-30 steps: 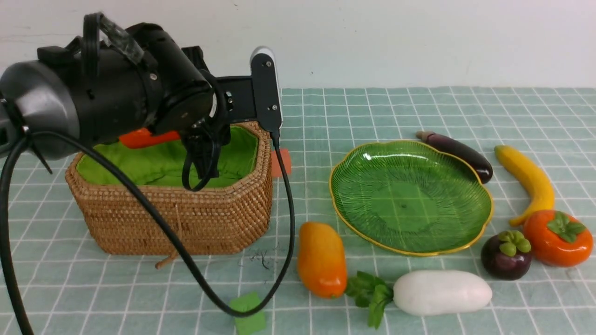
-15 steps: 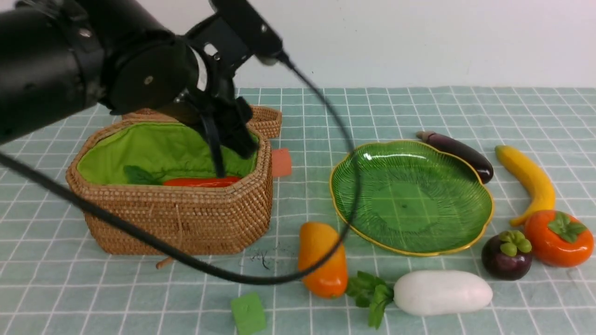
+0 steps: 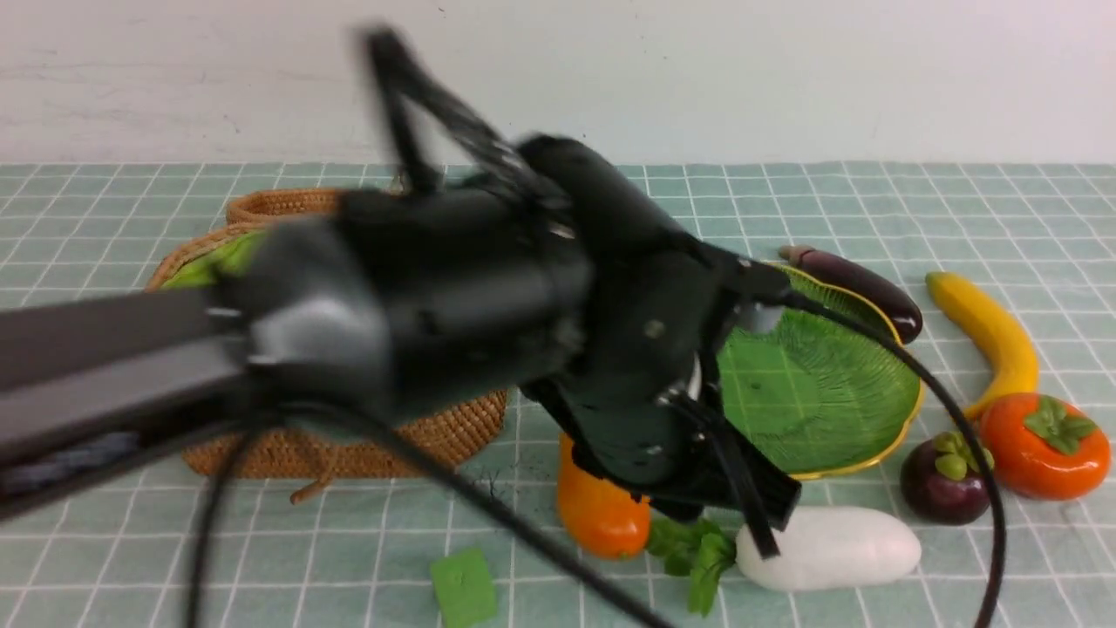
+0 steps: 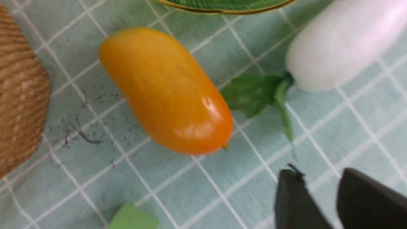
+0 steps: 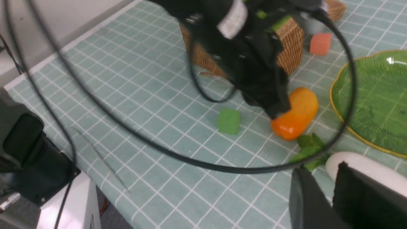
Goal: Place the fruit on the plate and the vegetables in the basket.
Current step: Grab the mango with your left arm and place it on the right plate
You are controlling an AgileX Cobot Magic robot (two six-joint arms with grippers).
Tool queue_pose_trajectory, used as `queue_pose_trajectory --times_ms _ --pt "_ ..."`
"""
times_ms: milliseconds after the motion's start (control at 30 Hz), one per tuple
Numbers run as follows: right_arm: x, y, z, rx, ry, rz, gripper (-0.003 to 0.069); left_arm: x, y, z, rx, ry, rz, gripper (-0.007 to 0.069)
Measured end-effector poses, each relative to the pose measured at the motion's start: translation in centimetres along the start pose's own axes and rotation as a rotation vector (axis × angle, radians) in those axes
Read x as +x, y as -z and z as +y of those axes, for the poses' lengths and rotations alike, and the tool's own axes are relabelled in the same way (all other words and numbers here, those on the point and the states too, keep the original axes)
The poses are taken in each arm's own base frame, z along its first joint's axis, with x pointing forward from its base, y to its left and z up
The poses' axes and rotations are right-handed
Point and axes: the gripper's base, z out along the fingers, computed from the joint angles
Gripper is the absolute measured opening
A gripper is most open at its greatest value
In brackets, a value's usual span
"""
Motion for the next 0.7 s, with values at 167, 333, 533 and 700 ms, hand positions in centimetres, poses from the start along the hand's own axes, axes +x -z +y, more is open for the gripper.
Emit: queue_pose_trajectory --times_ms 167,333,533,700 --pt "0.5 0.0 0.1 -0.013 0.002 0.054 0.0156 -0.8 -4.9 1.1 -0.143 0.116 0.015 0.0531" --pt "0.7 0.1 0.2 -0.014 0.006 0.07 0.0158 -1.3 -8.2 2.8 -0.188 0.17 -0.016 0.0593" --pt "0.7 0.1 0.2 -0.014 0.006 0.072 0.0161 -1.3 -11.1 4.6 -0.192 0.208 -0.01 0.0578" --pt "0.7 0.1 0.2 -0.012 0.008 0.073 0.0162 -1.4 -12.1 5.0 -0.199 0.208 -0.005 0.0576"
